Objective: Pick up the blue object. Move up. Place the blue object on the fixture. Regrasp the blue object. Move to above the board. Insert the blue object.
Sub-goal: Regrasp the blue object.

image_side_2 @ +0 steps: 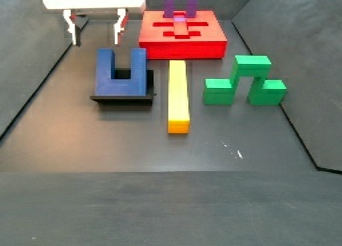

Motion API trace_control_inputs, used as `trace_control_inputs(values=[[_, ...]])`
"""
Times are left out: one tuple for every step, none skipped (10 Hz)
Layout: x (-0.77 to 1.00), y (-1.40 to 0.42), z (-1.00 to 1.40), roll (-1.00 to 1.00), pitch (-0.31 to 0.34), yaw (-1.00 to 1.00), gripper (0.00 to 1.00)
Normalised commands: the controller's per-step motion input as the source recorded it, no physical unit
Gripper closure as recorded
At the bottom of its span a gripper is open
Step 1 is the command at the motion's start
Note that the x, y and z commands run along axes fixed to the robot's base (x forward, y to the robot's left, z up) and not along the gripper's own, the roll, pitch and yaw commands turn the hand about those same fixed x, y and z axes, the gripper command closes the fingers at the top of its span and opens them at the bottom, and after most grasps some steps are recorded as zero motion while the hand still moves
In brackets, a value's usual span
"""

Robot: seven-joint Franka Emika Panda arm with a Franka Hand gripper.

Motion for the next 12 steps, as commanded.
trace_control_inputs(values=[[0.01, 0.17, -0.24, 0.35, 0.0, 0.0, 0.0], [0.0, 0.17, -0.26, 0.42, 0.0, 0.0, 0.0], [0.0, 0.13, -0.29, 0.6, 0.0, 0.0, 0.0], [0.0, 0.02, -0.33, 0.64, 0.02, 0.0, 0.0], [0.0, 0.0, -0.32, 0.58, 0.029, 0.0, 0.0], [0.0, 0.0, -0.21, 0.34, 0.0, 0.0, 0.0], [0.0, 0.0, 0.0, 0.0, 0.0, 0.0, 0.0], [0.0, 0.0, 0.0, 0.0, 0.0, 0.0, 1.0], [0.0, 0.0, 0.0, 0.0, 0.0, 0.0, 1.0], [0.0, 0.0, 0.0, 0.0, 0.0, 0.0, 1.0], [0.0, 0.0, 0.0, 0.0, 0.0, 0.0, 1.0], [0.0, 0.0, 0.0, 0.0, 0.0, 0.0, 1.0]])
